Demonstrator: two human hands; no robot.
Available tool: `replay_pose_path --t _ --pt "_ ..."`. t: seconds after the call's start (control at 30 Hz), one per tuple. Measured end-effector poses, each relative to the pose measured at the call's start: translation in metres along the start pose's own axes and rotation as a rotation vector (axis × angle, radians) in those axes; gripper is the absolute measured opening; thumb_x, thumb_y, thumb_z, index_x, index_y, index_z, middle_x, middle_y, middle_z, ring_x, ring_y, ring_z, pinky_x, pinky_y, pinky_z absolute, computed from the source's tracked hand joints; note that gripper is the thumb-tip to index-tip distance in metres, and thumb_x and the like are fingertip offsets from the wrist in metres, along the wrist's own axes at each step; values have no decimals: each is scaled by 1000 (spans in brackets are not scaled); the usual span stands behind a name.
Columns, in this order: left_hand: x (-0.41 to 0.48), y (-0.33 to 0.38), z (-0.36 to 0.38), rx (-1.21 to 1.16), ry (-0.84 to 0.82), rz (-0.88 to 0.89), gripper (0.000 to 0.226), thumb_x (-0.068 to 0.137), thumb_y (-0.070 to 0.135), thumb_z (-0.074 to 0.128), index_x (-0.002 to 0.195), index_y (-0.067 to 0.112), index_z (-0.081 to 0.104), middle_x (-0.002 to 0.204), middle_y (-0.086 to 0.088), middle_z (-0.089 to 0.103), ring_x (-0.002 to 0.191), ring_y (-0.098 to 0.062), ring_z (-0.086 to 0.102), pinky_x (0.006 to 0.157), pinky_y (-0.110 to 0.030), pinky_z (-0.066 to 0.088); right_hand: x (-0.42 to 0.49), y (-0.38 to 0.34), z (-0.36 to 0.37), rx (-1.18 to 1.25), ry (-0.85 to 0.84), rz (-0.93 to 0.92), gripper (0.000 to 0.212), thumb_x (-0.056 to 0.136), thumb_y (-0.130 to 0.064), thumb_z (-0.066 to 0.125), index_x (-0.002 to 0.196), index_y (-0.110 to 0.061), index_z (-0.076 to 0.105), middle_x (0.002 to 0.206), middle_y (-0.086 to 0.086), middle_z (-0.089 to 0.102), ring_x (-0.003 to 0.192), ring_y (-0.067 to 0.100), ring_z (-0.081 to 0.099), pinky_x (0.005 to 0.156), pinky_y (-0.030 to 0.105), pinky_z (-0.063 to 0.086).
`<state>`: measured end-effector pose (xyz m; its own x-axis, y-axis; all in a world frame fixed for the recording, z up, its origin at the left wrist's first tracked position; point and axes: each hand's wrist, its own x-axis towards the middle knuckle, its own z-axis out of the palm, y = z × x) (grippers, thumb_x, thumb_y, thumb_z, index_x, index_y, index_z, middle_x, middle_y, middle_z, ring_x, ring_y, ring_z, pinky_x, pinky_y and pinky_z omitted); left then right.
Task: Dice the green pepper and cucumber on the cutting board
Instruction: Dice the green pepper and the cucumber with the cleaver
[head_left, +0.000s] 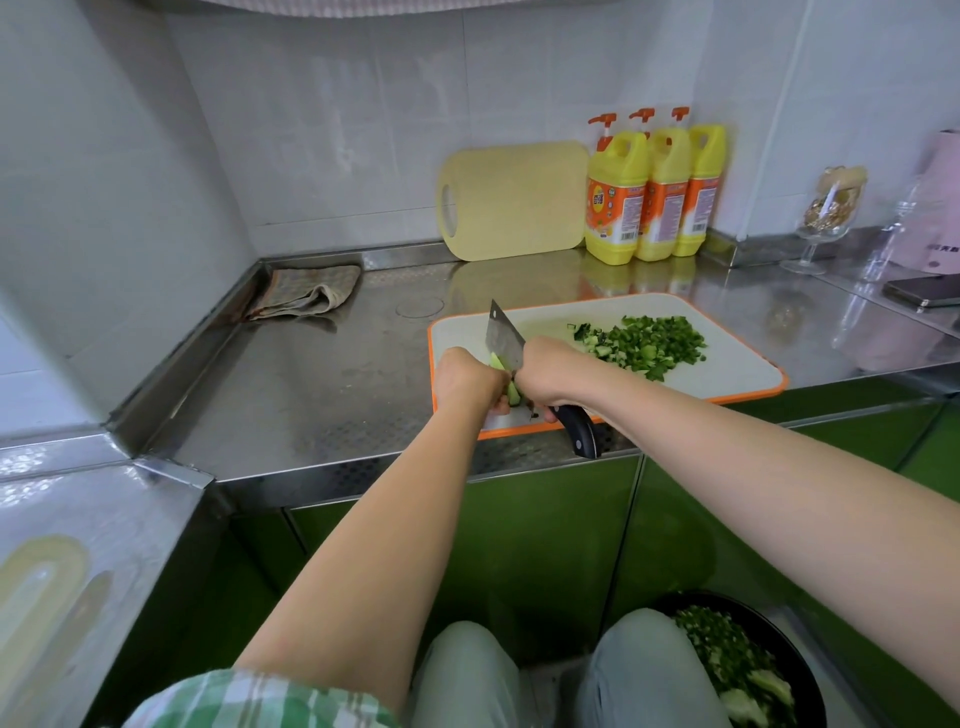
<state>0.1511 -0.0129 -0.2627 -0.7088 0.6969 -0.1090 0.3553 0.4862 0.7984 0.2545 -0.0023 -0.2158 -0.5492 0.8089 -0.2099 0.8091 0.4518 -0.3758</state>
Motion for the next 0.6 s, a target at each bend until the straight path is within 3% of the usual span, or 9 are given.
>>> replay_pose_path --t 0.1,0.2,0.27,0.33,0.4,0.5,0.6 --pt "-2 1 -2 -10 8 20 12 79 18 57 72 9 61 47 -3 59 45 -14 58 47 -15 43 6 -3 1 42 19 59 26 80 8 57 60 -8 55 59 4 55 48 13 47 43 23 34" --pt "-3 0 -2 29 13 47 26 78 25 57 56 12 55 32 1 52 45 -11 57 46 -17 41 13 4 3 -38 29 0 13 82 6 55 88 2 66 74 13 66 56 23 60 49 26 42" --pt "-2 0 -3 44 11 49 28 78 25 58 53 13 53 29 2 49 42 -9 55 43 -18 37 14 11 3 50 48 43 20 82 7 56 100 6 65 75 17 65 66 30 63 54 29 45" --pt "-1 0 -4 52 10 46 25 78 23 57 55 13 52 29 2 49 42 -10 54 43 -19 37 12 18 0 127 74 62 14 87 5 48 97 5 58 61 13 58 58 29 60 52 28 43" --pt "1 -2 -4 51 9 49 23 79 23 55 58 13 52 31 2 51 45 -12 57 45 -19 40 13 29 -4 205 114 73 14 91 3 39 97 3 52 60 13 55 51 26 57 47 26 41" --pt "5 -4 -2 65 31 63 20 81 24 54 66 10 55 45 -2 60 60 -20 64 52 -21 46 14 39 -8 275 125 63 14 89 4 35 96 2 48 60 14 56 53 31 59 47 25 39" --pt "5 -6 -3 136 83 83 16 81 24 59 77 9 57 69 -6 61 72 -28 62 56 -25 44 11 40 -8 276 107 46 12 86 4 36 83 -1 47 34 6 51 47 27 54 48 24 38"
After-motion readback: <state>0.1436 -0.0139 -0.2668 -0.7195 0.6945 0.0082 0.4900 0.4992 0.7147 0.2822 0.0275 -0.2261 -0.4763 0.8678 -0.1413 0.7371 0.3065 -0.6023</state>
